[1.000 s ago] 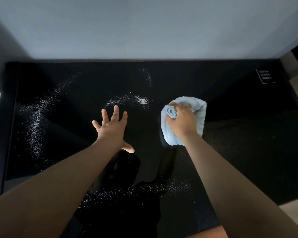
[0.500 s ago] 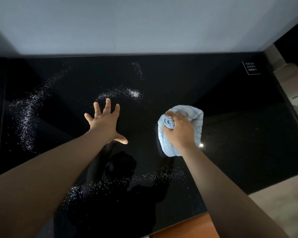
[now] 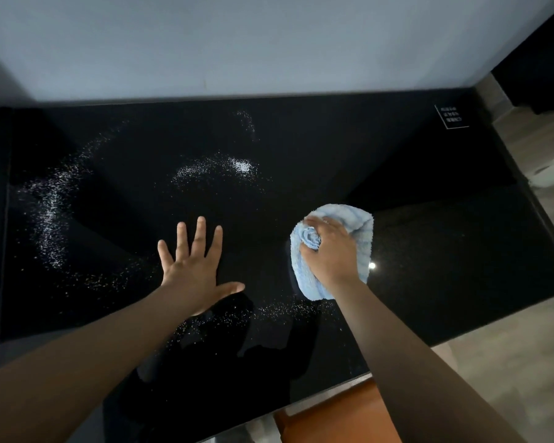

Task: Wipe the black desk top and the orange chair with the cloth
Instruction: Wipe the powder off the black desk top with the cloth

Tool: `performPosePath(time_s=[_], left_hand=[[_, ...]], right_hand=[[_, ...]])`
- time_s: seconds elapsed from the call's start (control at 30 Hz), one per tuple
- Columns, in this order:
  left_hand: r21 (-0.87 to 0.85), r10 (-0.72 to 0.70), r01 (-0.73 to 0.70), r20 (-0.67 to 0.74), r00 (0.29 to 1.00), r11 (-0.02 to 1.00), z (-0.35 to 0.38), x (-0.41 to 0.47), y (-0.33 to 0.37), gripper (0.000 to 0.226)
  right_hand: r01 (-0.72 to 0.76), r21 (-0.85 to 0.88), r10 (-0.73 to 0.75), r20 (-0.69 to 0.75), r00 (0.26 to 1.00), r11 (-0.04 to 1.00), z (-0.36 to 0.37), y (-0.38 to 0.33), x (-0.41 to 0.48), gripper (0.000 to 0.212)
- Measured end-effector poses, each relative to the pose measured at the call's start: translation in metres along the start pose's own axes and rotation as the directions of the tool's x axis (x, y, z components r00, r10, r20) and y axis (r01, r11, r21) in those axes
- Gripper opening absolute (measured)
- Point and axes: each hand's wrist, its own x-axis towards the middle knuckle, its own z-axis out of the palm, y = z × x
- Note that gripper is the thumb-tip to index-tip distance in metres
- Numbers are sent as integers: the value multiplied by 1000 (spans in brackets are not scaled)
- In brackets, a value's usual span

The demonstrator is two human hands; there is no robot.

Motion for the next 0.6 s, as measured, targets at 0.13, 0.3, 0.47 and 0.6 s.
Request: performPosePath(time_s=[0.13, 0.3, 0.47, 0.6], left_hand=[[14, -23, 23, 19, 1000, 1000, 9, -2, 4, 116], [-11, -27, 27, 55, 998, 1000, 6, -2, 4, 116], [12, -37, 37, 71, 997, 999, 4, -3, 6, 115], [29, -47, 44, 93, 995, 999, 3, -3, 7, 115]], right_hand=[[4, -7, -4, -3, 1000, 1000, 0, 3, -10, 43], [-10, -21, 10, 12, 1000, 1000, 0, 11, -28, 43], [-16, -26, 17, 28, 999, 1000, -1, 18, -48, 44], [-33, -27, 34, 29, 999, 999, -2, 21, -64, 44]])
